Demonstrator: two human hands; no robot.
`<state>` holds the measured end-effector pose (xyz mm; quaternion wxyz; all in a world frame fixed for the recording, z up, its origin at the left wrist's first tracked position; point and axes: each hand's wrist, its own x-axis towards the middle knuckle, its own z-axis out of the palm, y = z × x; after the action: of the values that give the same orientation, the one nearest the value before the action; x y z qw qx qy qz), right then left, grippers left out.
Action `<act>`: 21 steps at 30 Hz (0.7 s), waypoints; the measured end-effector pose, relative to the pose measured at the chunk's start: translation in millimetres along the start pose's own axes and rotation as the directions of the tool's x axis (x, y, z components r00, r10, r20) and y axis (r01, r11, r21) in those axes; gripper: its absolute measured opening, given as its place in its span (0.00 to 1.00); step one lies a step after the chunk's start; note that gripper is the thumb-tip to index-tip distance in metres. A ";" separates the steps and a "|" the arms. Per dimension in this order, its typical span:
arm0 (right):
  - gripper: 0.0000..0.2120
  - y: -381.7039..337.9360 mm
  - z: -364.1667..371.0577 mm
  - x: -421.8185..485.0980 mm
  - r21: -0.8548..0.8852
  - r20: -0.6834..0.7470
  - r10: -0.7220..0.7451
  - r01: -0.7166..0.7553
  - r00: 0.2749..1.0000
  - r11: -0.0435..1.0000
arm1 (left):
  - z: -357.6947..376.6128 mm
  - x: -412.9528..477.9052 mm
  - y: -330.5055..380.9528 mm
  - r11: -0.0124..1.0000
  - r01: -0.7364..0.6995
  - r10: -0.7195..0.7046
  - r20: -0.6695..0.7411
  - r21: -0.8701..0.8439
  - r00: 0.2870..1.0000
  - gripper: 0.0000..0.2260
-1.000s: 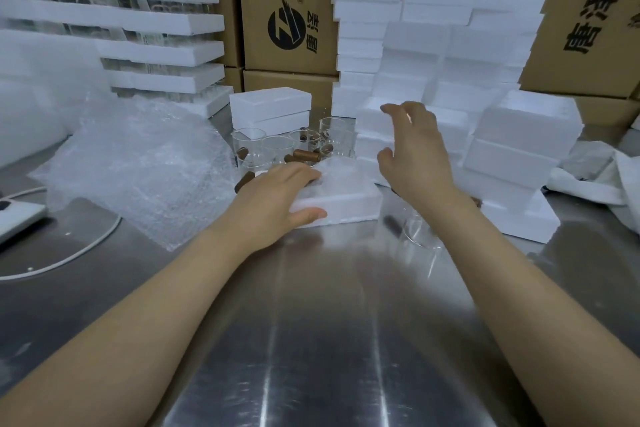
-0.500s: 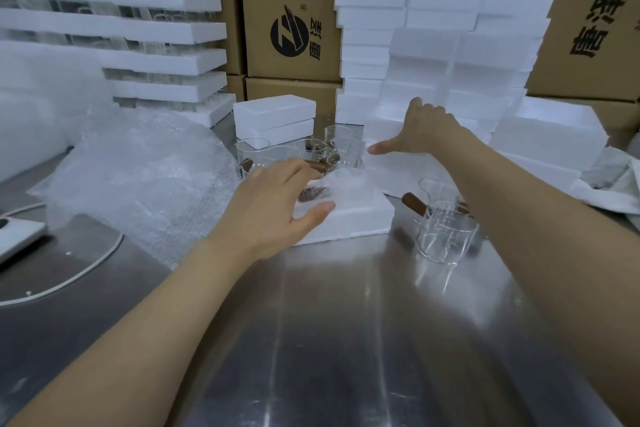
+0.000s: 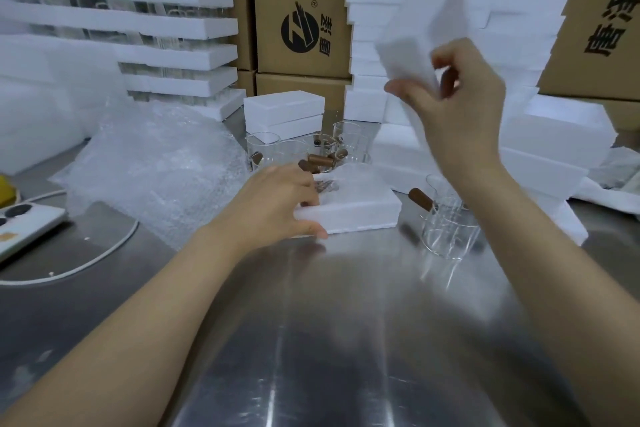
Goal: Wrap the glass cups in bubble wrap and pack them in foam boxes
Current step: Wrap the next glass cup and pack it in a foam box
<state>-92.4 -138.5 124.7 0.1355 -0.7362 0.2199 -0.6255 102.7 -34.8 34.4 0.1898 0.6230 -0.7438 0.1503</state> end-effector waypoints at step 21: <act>0.22 18.1 11.7 -64.7 0.577 0.362 0.740 -0.760 0.567 0.300 | -15.7 -3.4 6.6 0.438 0.321 -0.548 0.034 -0.840 0.836 0.51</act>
<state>-91.5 -123.2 58.2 0.6723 -0.4499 0.2893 -0.5118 98.2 -23.5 46.7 0.5774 0.6091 -0.5091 -0.1907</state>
